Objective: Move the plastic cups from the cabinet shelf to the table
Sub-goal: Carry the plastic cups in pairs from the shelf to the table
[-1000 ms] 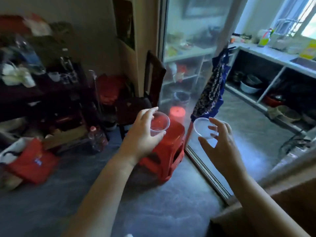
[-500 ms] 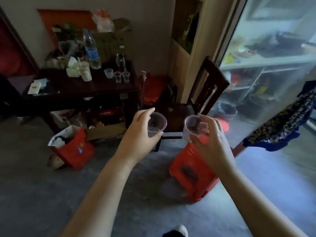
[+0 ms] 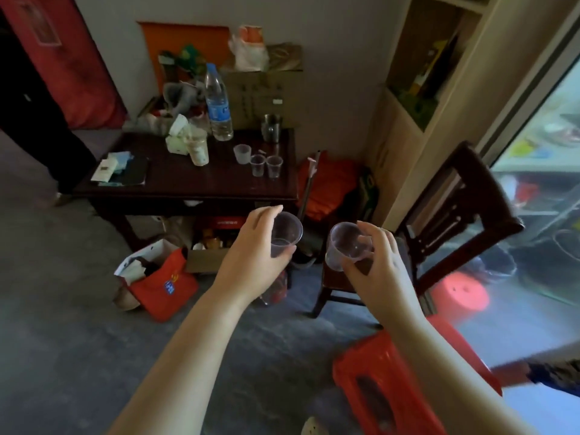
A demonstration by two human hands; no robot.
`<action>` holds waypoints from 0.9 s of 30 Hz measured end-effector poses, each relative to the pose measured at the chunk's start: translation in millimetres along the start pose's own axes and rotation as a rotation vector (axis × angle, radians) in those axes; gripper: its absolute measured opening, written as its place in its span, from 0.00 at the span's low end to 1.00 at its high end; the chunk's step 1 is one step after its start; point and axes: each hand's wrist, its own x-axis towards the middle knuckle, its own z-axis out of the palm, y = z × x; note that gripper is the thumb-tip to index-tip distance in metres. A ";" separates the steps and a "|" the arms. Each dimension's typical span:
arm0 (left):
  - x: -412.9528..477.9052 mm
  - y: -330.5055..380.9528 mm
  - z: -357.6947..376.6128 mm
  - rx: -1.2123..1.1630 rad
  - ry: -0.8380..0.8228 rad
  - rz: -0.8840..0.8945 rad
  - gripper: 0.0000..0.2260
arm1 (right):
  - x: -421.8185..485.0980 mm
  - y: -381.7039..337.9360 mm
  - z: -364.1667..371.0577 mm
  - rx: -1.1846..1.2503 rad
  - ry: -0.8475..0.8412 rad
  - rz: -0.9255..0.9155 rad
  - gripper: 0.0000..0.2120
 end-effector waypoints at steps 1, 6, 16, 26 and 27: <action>11.8 -4.4 3.9 0.015 0.015 -0.011 0.29 | 15.2 4.7 5.6 0.002 -0.016 -0.019 0.29; 55.1 -34.5 14.1 0.088 0.052 -0.070 0.28 | 74.9 19.3 41.0 0.060 -0.087 -0.054 0.29; 183.8 -142.7 18.5 0.115 0.010 -0.134 0.30 | 202.9 43.1 147.5 0.084 -0.154 0.014 0.31; 308.5 -272.3 46.3 0.032 -0.174 -0.175 0.31 | 312.5 73.1 276.9 0.044 -0.133 0.232 0.32; 316.0 -281.2 52.3 0.024 -0.187 -0.178 0.31 | 319.5 76.8 286.0 0.034 -0.133 0.241 0.32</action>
